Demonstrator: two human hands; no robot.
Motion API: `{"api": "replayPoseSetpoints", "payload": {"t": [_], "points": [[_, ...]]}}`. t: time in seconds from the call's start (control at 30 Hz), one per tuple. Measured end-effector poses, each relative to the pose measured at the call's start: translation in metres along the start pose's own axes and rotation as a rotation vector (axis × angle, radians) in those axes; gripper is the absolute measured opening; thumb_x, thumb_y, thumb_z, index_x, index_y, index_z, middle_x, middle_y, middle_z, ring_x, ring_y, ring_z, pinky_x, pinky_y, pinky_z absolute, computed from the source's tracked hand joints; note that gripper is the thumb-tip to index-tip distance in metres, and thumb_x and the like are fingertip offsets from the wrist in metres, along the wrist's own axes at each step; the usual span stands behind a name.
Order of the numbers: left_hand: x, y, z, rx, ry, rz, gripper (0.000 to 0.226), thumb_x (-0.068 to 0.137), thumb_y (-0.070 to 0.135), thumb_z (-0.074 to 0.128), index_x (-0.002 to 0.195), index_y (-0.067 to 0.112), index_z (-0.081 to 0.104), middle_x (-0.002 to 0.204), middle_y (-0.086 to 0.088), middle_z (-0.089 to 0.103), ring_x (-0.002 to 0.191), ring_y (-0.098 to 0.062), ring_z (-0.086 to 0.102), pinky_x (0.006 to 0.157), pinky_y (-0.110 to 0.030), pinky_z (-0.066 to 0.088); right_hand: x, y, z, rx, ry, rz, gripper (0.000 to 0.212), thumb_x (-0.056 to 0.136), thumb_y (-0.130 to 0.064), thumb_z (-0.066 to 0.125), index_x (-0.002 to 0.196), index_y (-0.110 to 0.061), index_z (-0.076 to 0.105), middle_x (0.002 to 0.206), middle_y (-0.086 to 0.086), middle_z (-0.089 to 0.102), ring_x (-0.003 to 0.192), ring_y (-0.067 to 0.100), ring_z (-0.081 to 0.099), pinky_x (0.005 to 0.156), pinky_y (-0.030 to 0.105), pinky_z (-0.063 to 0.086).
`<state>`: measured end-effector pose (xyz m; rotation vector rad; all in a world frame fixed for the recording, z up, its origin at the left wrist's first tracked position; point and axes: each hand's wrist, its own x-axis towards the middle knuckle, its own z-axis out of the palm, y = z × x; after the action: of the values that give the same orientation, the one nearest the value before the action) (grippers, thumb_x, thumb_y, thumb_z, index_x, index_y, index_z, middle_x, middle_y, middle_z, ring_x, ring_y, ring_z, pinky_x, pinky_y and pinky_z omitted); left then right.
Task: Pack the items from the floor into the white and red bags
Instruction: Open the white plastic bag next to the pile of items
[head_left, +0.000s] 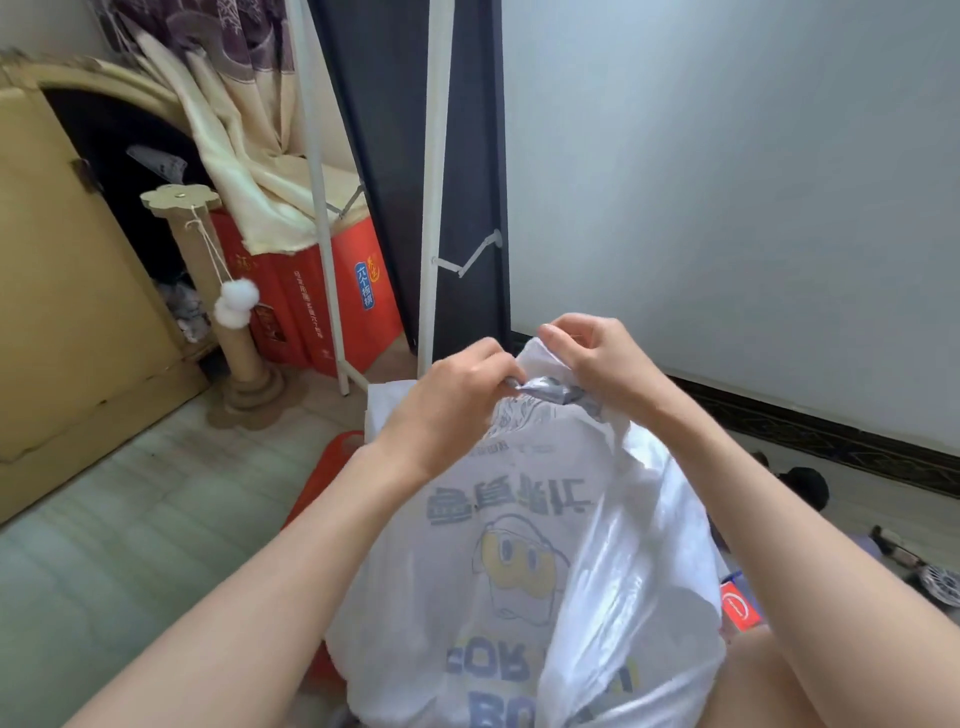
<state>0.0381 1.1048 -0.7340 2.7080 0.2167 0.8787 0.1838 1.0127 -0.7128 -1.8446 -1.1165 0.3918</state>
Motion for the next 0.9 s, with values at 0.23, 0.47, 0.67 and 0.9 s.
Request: {"api": "replayPoseSetpoints", "payload": {"t": [0.23, 0.47, 0.67, 0.9], "points": [[-0.005, -0.024, -0.014, 0.038, 0.057, -0.309, 0.015, 0.089, 0.012, 0.056, 0.094, 0.014, 0.069, 0.085, -0.007, 0.071, 0.079, -0.027, 0.065, 0.07, -0.042, 0.053, 0.001, 0.015, 0.0, -0.209, 0.128, 0.037, 0.024, 0.091, -0.036, 0.051, 0.088, -0.015, 0.063, 0.08, 0.003, 0.062, 0.077, 0.019, 0.054, 0.072, 0.029, 0.038], [-0.008, -0.031, -0.026, 0.112, 0.163, -0.542, 0.017, 0.09, 0.026, 0.056, 0.095, 0.015, 0.068, 0.089, -0.009, 0.071, 0.087, -0.03, 0.062, 0.076, -0.042, 0.05, -0.026, -0.019, 0.032, 0.052, 0.16, -0.052, 0.009, 0.088, -0.014, 0.055, 0.081, -0.014, 0.061, 0.07, 0.004, 0.065, 0.064, 0.018, 0.065, 0.067, 0.029, 0.05], [-0.012, -0.027, -0.036, 0.085, 0.247, -0.556, 0.013, 0.089, 0.027, 0.058, 0.09, 0.018, 0.067, 0.085, -0.006, 0.07, 0.086, -0.029, 0.062, 0.074, -0.04, 0.05, -0.038, -0.016, 0.063, 0.163, 0.021, 0.095, 0.009, 0.088, -0.019, 0.054, 0.097, -0.017, 0.056, 0.102, 0.005, 0.066, 0.095, 0.021, 0.064, 0.086, 0.041, 0.053], [-0.012, -0.014, -0.042, -0.106, 0.209, -0.478, 0.01, 0.085, 0.026, 0.064, 0.083, 0.018, 0.07, 0.067, 0.01, 0.065, 0.062, -0.007, 0.057, 0.062, -0.022, 0.046, -0.031, -0.001, 0.077, -0.181, 0.03, -0.076, 0.047, 0.083, -0.016, 0.063, 0.126, -0.012, 0.047, 0.131, 0.003, 0.048, 0.124, 0.016, 0.042, 0.093, 0.015, 0.026]]}}
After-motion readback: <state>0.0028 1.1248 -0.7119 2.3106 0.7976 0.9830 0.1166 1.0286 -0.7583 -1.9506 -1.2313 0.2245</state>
